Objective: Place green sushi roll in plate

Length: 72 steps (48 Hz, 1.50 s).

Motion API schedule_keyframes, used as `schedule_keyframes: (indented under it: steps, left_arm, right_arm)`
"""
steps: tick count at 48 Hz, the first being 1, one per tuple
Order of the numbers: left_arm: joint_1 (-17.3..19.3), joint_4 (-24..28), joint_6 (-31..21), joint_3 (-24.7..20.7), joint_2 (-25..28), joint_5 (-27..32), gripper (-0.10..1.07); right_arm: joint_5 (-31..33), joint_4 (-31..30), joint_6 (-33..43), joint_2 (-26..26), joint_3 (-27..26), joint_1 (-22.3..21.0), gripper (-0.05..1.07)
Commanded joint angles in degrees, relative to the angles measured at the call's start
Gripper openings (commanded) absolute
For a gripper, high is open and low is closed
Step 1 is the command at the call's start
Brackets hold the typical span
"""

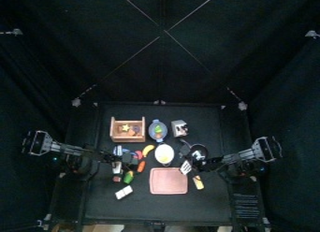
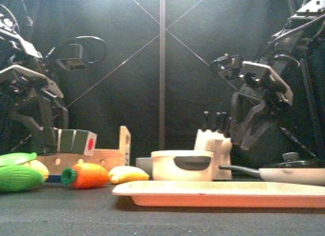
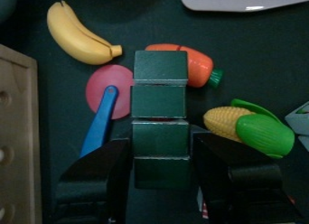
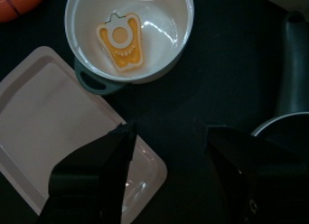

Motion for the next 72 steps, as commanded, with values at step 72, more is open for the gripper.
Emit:
schedule_keyframes:
  steps: [72]
  left_arm:
    - [-1.49,-55.11,-1.23,-33.93,23.20,-4.57,0.69]
  right_arm:
    - [0.44,6.15,-0.26,-24.17,10.02,2.64,0.88]
